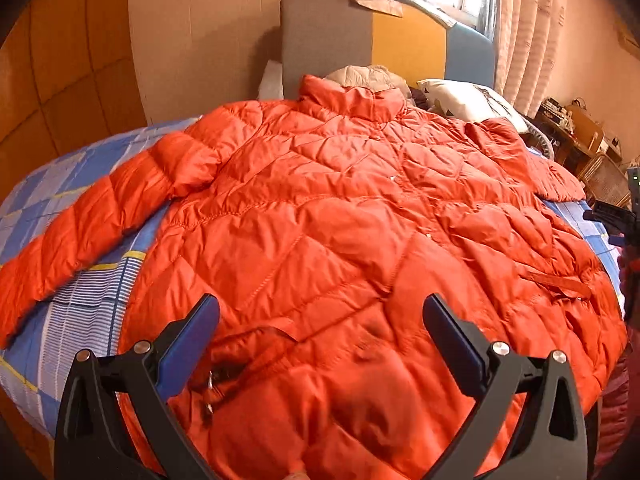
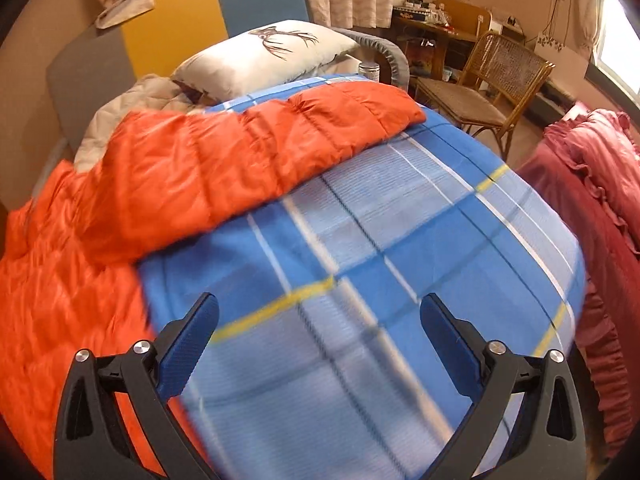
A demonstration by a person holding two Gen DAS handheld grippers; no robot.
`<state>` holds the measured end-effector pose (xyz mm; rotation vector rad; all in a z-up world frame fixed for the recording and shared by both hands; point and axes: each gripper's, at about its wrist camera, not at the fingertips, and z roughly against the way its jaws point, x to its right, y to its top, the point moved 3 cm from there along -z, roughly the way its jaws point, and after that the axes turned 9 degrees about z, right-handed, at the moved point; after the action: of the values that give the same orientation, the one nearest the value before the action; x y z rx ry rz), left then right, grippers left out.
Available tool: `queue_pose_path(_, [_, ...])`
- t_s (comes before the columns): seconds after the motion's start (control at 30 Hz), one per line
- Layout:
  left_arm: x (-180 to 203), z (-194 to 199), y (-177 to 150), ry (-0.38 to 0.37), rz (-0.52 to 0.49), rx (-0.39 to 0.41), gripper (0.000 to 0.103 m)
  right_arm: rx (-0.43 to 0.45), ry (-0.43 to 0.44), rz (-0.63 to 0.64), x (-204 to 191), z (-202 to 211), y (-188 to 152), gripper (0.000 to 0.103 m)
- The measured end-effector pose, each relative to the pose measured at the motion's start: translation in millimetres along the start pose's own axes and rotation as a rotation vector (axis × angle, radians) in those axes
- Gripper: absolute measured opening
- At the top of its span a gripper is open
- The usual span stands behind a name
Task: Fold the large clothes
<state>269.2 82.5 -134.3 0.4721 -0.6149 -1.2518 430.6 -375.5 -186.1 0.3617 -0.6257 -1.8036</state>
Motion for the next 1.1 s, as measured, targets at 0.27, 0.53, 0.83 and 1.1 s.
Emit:
queue_pose_path(0.27, [-22.5, -25.3, 5.7, 0.02, -0.036, -0.042, 0.101, -0.038, 0.065, -0.175, 35.2, -59.9, 53.2, 0.075])
queue_pose_path(0.53, [-28.6, -44.9, 6.0, 0.004, -0.057, -0.059, 0.101, -0.033, 0.136, -0.393, 52.5, -110.7, 94.9, 0.062])
queue_pose_path(0.83, [-30.8, -54.2, 0.5, -0.017, -0.045, -0.065, 0.101, 0.0, 0.194, -0.425, 40.8, -124.2, 127.2, 0.008])
queue_pose_path(1.1, [-33.1, -53.4, -2.0, -0.029, -0.023, -0.051, 0.101, 0.173, 0.296, -0.064, -50.9, -46.0, 146.5, 0.006])
